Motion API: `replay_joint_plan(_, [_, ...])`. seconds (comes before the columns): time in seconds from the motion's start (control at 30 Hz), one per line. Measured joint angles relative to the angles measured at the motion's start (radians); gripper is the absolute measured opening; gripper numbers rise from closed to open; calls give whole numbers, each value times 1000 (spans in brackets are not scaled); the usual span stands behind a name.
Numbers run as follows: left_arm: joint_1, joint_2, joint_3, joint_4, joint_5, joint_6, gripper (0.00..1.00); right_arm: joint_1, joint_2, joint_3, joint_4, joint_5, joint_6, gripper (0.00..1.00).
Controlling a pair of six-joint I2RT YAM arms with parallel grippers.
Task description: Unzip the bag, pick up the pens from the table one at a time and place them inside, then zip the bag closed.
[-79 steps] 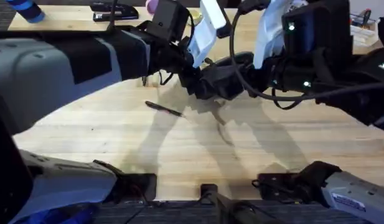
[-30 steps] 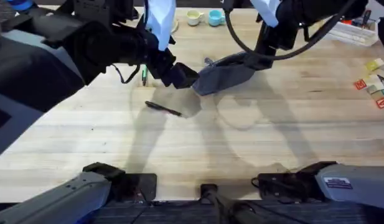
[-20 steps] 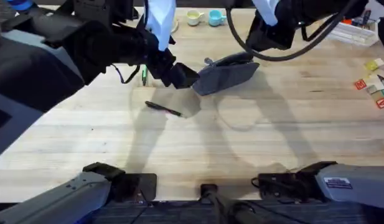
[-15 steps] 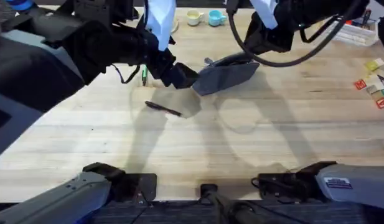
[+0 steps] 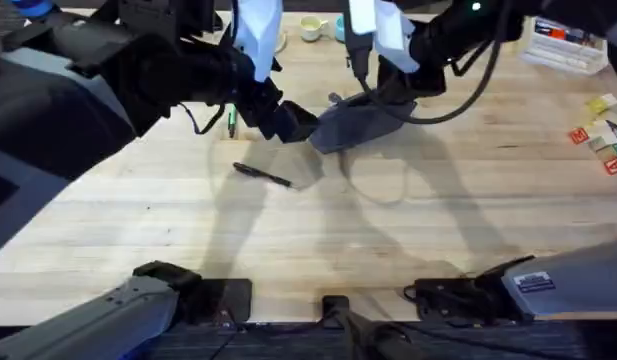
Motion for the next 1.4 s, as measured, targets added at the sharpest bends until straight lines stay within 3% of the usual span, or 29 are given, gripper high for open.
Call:
replay_joint_plan(0.37, [0, 0, 0, 0, 0, 0, 994, 0, 130, 0, 66, -3, -7, 31])
replay_joint_plan(0.67, [0, 0, 0, 0, 0, 0, 993, 0, 156, 0, 82, -3, -7, 60])
replay_joint_plan(0.7, [0, 0, 0, 0, 0, 0, 993, 0, 157, 0, 82, -4, -7, 111])
replay_joint_plan(0.9, [0, 0, 0, 0, 0, 0, 993, 2, 160, 1, 78, -4, -11, 953])
replay_joint_plan(0.97, [0, 0, 0, 0, 0, 0, 993, 3, 162, 1, 72, -3, -14, 991])
replay_joint_plan(1.4, [0, 0, 0, -5, 0, 0, 994, 3, 164, 2, 71, -3, -15, 995])
